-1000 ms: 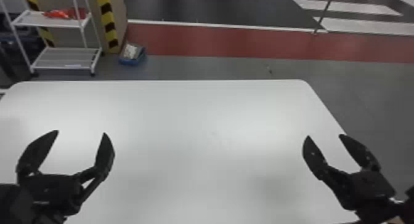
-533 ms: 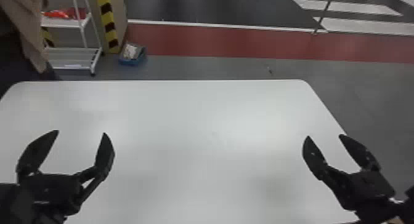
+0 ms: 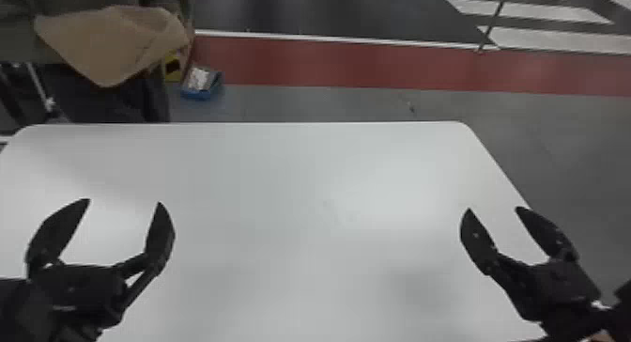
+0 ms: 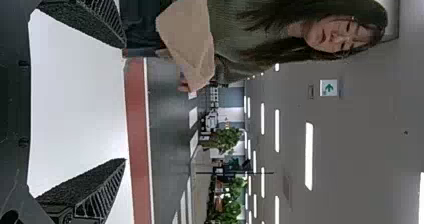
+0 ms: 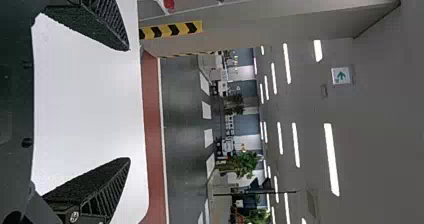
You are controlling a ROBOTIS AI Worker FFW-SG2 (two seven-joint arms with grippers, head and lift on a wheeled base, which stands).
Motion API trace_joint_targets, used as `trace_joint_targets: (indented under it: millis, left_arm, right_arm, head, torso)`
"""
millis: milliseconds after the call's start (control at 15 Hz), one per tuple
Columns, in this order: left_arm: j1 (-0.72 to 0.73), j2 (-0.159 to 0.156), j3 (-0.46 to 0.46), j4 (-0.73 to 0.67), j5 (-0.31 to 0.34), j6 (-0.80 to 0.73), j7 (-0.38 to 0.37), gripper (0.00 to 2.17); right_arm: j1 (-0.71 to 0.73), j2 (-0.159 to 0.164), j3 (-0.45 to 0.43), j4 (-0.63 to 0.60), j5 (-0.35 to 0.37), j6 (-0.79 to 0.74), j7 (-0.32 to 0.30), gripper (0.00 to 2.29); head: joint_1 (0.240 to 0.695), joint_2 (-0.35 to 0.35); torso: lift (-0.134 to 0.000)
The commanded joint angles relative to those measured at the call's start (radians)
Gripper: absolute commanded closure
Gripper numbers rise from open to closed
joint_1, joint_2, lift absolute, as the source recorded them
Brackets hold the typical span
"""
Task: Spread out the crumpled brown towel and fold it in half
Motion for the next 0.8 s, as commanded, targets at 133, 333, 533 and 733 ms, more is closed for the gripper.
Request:
trace_joint_targets:
  millis: [133, 333, 533, 733]
  left_arm:
    - [0.003, 0.0, 0.0, -0.003, 0.0, 0.001, 0.0, 0.07]
    - [0.008, 0.002, -0.002, -0.011, 0.0, 0.001, 0.0, 0.07]
    - [0.011, 0.003, 0.0, -0.018, 0.0, 0.004, 0.0, 0.07]
    - [0.011, 0.005, -0.003, -0.018, -0.002, 0.007, 0.0, 0.07]
  right_arm:
    - [0.003, -0.005, -0.002, -0.005, -0.001, 0.0, -0.002, 0.09]
    - [0.012, -0.011, -0.007, -0.016, -0.003, 0.0, -0.004, 0.09]
    - [0.015, -0.011, -0.007, -0.025, -0.003, 0.0, -0.007, 0.09]
    - [0.018, -0.011, -0.007, -0.027, -0.005, 0.003, -0.007, 0.09]
  head:
    - [0.695, -0.13]
    - [0.695, -0.131]
    - [0.695, -0.134]
    - [0.695, -0.133]
  torso:
    - [-0.125]
    - [-0.125]
    - [-0.125]
    - [-0.125]
